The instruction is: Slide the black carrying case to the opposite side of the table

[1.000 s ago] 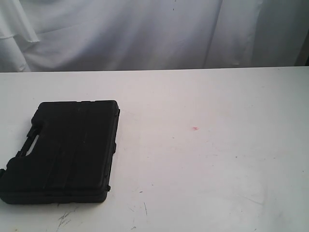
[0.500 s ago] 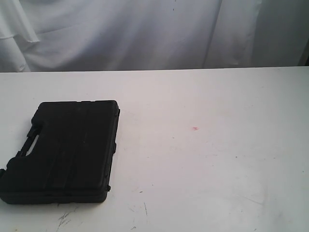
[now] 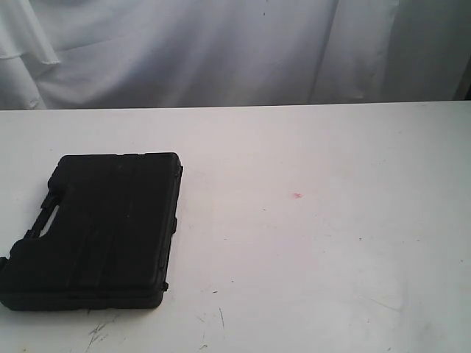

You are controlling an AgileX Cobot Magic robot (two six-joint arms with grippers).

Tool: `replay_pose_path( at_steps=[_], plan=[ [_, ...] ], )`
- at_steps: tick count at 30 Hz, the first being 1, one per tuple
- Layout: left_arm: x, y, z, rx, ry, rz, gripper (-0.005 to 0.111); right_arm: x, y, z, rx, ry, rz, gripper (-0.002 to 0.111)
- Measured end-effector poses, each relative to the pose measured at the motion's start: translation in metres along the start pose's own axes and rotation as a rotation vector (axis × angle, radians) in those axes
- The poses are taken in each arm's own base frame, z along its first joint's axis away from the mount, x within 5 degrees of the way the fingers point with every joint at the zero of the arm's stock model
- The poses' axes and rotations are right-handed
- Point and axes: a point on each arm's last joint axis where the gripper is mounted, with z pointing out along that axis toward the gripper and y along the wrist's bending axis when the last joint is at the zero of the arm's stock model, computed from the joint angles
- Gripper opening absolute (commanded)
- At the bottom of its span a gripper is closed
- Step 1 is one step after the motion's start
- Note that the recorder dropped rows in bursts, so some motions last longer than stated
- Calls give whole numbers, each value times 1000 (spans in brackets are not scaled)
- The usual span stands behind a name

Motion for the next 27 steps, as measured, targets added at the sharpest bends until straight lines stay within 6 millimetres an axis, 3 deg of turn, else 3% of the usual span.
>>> replay_pose_path(
  at_steps=[15, 27],
  plan=[
    [20, 1, 7, 31, 65, 68, 0, 0, 0, 0, 0, 2, 0, 0],
    [19, 1, 7, 36, 49, 68, 0, 0, 0, 0, 0, 2, 0, 0]
  ],
)
